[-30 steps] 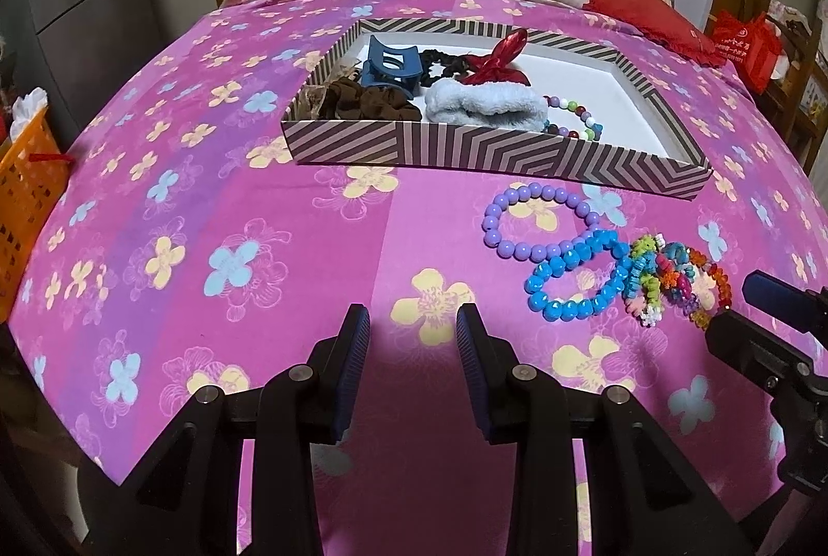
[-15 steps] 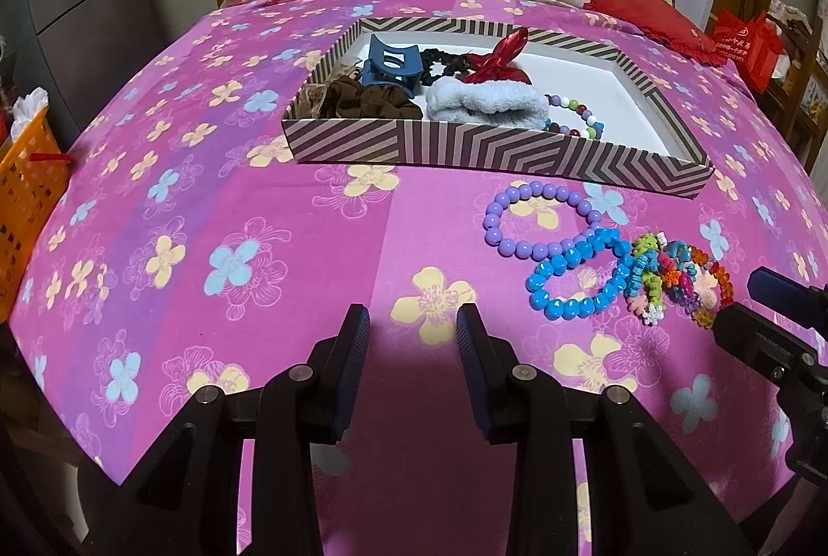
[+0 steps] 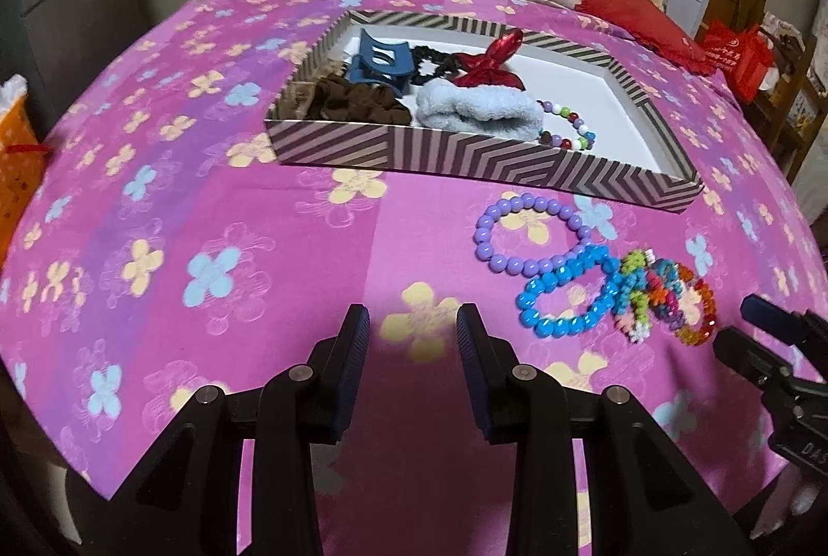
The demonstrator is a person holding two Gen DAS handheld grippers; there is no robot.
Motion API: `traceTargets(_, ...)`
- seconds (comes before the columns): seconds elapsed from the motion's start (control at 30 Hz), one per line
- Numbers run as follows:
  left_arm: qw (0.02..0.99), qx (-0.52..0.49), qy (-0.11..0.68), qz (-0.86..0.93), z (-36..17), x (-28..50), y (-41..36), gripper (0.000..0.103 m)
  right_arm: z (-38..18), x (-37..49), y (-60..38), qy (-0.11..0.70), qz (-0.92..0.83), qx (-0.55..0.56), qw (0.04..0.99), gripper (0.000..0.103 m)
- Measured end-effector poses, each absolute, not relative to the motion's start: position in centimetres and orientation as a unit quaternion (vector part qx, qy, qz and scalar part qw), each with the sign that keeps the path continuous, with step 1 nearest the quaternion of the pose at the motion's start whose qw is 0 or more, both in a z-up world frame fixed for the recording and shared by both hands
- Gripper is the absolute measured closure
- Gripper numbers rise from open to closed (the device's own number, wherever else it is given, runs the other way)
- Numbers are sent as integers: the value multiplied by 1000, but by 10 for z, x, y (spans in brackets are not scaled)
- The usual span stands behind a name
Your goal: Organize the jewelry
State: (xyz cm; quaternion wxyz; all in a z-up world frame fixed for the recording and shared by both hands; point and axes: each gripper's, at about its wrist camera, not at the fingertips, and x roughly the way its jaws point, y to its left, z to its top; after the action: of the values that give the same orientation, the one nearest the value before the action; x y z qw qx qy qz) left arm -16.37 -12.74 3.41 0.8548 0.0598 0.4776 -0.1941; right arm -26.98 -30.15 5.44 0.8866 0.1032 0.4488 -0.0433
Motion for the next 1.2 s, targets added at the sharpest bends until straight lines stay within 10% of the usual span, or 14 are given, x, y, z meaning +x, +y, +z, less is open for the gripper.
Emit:
traceTargets(0.57, 826, 50, 520, -214, 20, -112, -161, 69, 38, -254, -334, 471, -62, 60, 878, 63)
traceTargets(1.1, 825, 41, 515, -228, 20, -101, -176, 62, 24, -245, -330, 473, -51, 16, 879, 66)
traceTargets(1.2, 832, 72, 506, -214, 19, -105, -187, 63, 25, -245, -328, 471, -42, 5, 881, 83)
